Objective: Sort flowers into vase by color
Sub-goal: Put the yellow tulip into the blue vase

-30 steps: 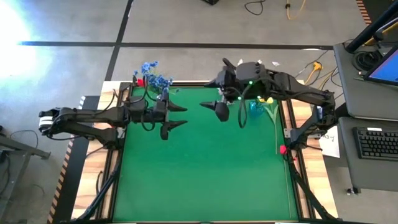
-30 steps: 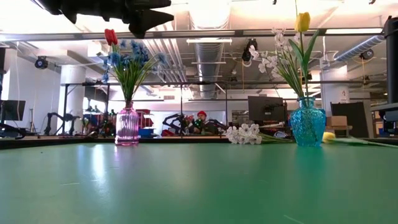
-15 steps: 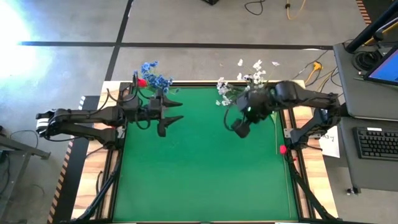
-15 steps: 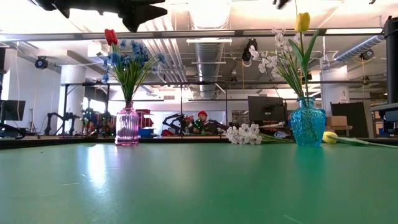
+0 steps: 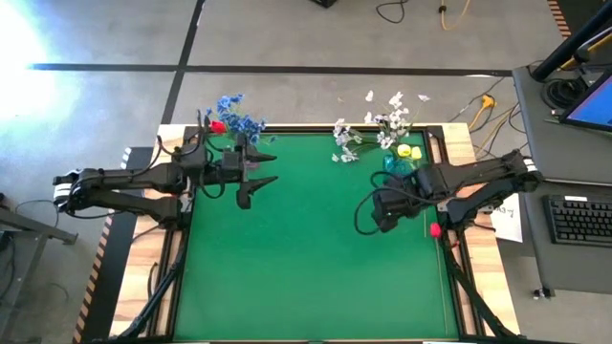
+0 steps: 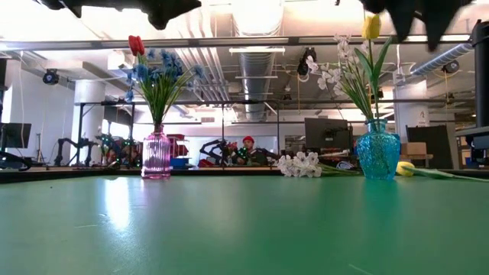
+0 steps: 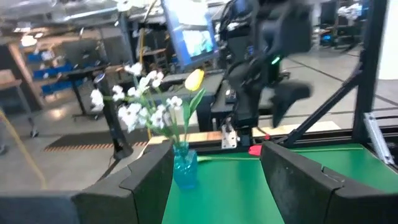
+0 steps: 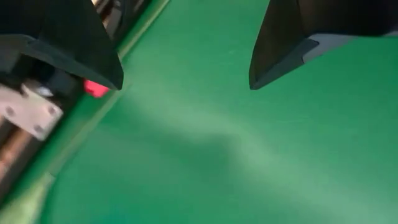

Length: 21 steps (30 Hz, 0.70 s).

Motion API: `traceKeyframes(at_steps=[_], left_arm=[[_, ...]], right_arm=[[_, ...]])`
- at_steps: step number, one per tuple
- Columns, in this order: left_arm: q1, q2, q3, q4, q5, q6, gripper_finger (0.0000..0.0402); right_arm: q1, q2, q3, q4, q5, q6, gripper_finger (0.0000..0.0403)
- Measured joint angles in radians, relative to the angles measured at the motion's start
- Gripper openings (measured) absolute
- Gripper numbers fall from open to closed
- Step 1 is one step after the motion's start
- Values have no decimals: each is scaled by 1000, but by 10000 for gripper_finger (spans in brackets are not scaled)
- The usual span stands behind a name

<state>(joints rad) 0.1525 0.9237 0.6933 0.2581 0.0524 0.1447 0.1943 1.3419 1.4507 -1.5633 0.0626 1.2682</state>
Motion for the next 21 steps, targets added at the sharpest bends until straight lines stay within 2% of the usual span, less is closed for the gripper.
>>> traceKeyframes(at_steps=[5,10,21], left_arm=[[0,-27,0,1,95,34,229],[5,-47,50,-39,95,52,229],[14,-33,246,-212,84,185,229]], right_arm=[[3,-65,-212,1,20,152,325],[-25,-50,-381,18,17,207,322],[-89,2,-581,133,45,172,322]])
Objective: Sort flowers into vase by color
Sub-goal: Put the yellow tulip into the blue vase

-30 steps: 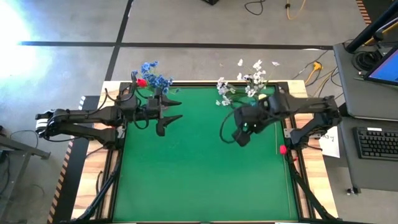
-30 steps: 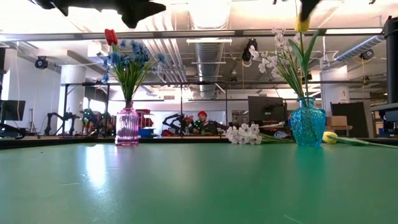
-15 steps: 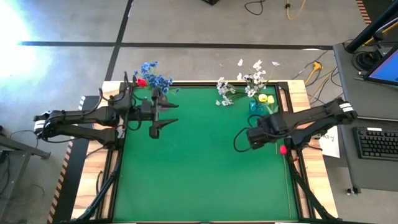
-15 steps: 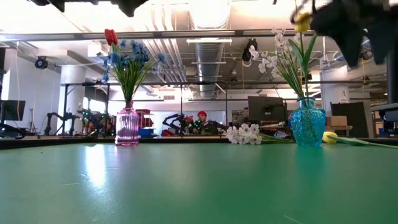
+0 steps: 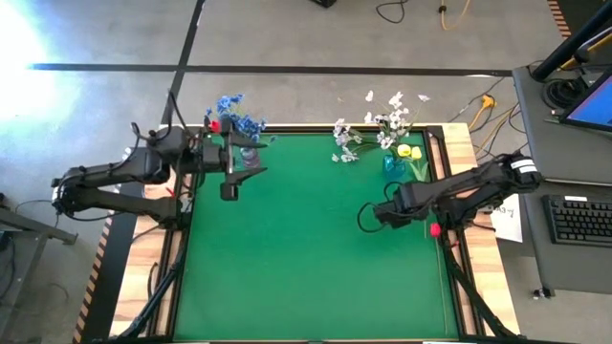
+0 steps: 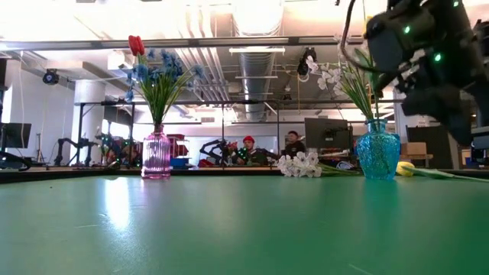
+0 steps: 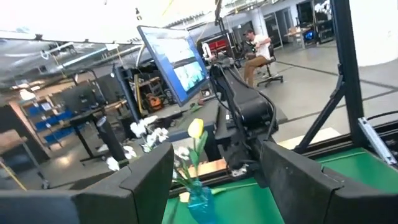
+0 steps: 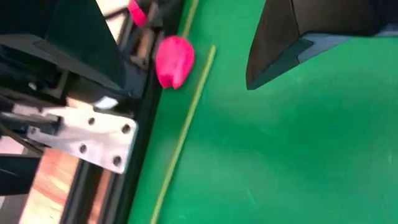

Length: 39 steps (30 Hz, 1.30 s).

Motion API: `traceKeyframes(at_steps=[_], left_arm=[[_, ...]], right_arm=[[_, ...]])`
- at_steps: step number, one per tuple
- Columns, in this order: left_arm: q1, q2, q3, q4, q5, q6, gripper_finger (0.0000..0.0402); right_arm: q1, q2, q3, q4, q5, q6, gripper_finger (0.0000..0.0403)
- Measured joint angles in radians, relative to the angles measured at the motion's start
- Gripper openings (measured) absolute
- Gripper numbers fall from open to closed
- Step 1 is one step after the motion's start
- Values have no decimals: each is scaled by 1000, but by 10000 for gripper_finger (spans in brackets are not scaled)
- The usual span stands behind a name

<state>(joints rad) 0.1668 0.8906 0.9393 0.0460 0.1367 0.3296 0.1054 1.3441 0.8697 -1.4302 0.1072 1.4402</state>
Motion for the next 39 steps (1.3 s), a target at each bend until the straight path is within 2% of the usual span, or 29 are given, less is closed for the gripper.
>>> traceKeyframes(at_steps=[10,14,18,24,34,39], left_arm=[[8,0,49,-12,-208,112,229],[8,0,49,-16,-267,135,229],[8,0,49,-19,-302,161,229],[17,-2,49,-19,-314,182,229],[59,-11,49,-16,-314,186,229],[71,-11,49,-16,-314,185,229]], right_arm=[[-119,0,-78,94,126,-99,320],[-168,0,-84,96,167,-105,299],[-224,3,-97,127,185,-108,260],[-301,67,-100,131,153,-162,188],[-316,292,-100,123,151,-197,24],[-316,387,-100,135,182,-185,13]])
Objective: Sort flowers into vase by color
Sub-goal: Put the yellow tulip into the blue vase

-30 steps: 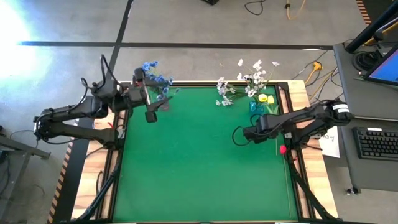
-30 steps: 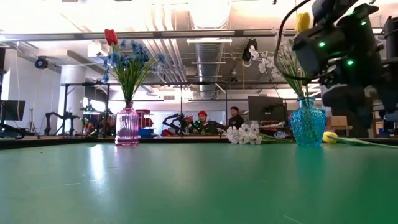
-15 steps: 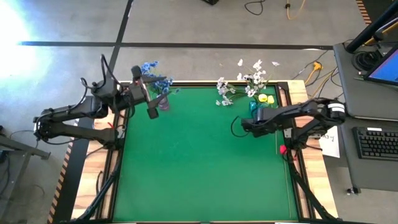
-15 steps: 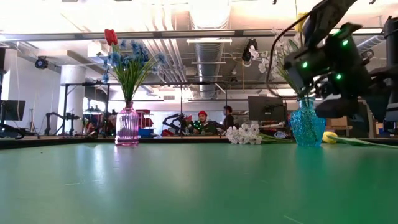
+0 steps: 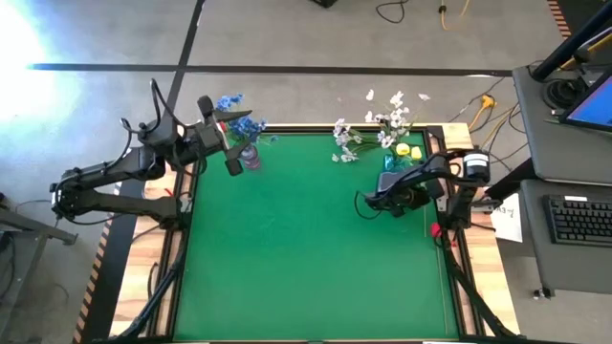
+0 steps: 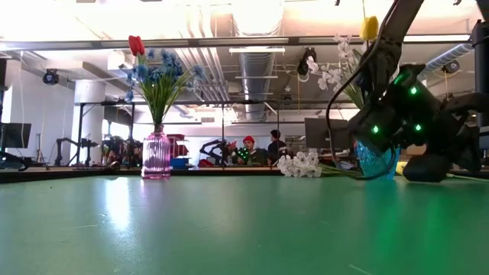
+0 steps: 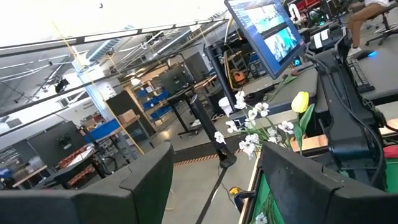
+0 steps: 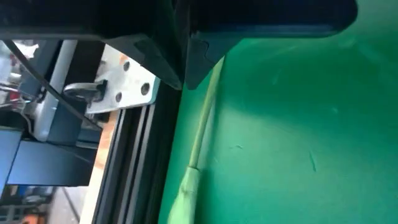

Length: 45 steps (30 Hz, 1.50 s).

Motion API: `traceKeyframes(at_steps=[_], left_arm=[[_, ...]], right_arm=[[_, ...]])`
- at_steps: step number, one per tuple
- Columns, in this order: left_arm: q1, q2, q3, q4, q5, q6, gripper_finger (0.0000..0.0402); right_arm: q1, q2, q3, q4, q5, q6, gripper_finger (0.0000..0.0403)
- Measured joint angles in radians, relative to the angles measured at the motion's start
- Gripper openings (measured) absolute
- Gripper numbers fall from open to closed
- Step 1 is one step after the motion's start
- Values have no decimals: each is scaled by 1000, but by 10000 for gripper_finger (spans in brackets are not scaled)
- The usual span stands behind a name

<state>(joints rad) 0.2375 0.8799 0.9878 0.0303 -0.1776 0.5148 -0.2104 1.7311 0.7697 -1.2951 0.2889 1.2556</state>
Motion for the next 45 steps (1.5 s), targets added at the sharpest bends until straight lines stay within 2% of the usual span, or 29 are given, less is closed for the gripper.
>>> traceKeyframes(at_steps=[7,15,23,28,36,45], left_arm=[[1,1,0,0,0,0,229],[1,1,0,-1,0,0,229],[1,1,0,-1,0,0,229],[2,1,0,-1,0,0,229],[2,1,0,-2,0,0,229],[2,2,0,-2,0,0,229]], right_arm=[[6,52,7,28,8,-31,11],[9,-34,13,83,-8,-38,11],[4,-170,9,31,-12,-23,11],[0,-182,3,-111,-14,25,11],[1,-165,-64,84,-101,-37,11],[-2,-138,-101,175,-99,-24,11]])
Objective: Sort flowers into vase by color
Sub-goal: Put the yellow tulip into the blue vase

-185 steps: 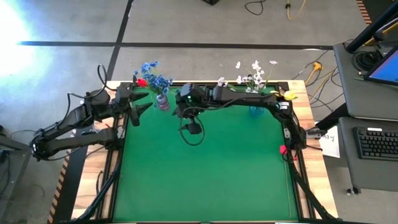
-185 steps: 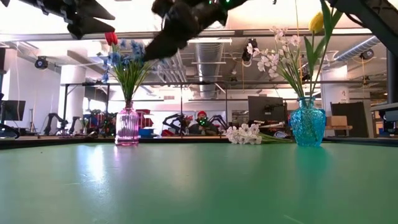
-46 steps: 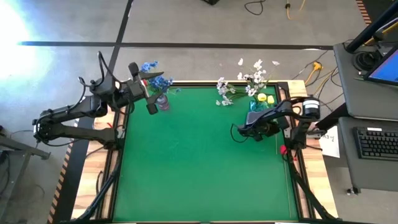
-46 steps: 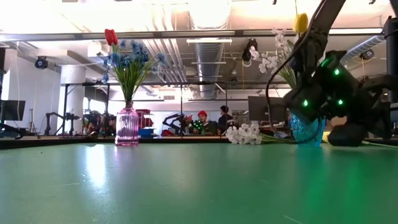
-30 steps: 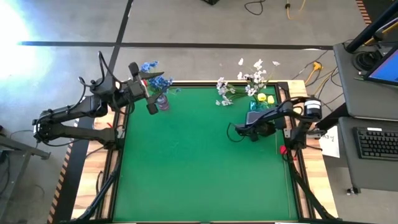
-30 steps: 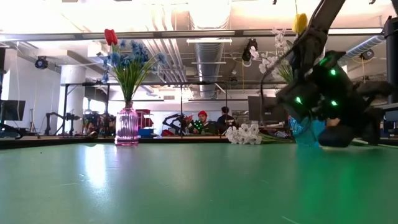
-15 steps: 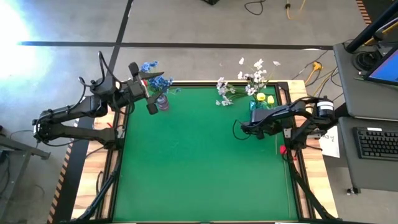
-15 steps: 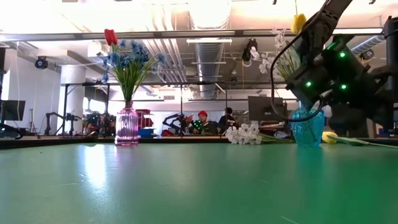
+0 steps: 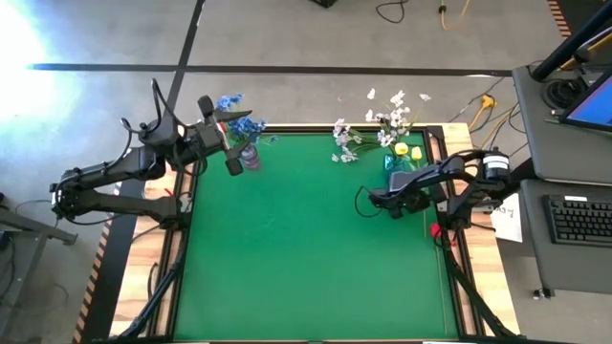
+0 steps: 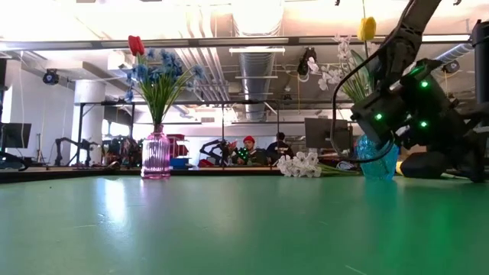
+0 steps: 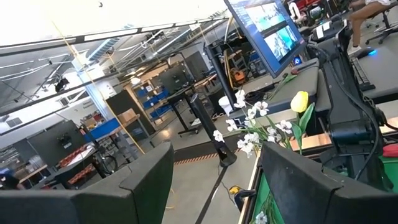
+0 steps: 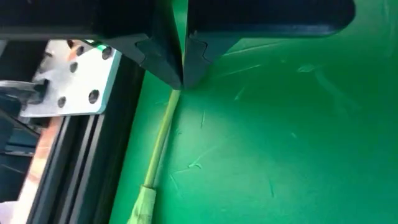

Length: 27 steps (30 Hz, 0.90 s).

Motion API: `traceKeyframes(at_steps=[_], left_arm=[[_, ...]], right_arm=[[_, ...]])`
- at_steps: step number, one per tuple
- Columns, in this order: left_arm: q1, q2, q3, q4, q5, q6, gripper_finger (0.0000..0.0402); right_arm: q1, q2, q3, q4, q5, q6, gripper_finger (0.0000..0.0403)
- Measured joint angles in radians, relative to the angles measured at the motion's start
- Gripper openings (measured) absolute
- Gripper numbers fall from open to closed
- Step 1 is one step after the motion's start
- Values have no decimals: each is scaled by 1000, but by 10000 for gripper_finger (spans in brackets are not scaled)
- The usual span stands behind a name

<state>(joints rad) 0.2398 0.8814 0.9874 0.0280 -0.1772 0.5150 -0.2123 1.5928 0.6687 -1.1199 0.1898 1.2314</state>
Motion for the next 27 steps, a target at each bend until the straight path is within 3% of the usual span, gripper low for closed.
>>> traceKeyframes(at_steps=[6,12,22,27], left_arm=[[0,0,0,-3,0,0,229],[0,0,0,-3,0,0,229],[0,0,0,-3,0,0,229],[0,0,0,-3,0,0,229]], right_arm=[[2,-13,-30,37,-55,-20,9],[5,-87,44,14,-121,-45,9],[23,-281,108,-46,-121,-37,9],[25,-302,105,-193,-94,33,9]])
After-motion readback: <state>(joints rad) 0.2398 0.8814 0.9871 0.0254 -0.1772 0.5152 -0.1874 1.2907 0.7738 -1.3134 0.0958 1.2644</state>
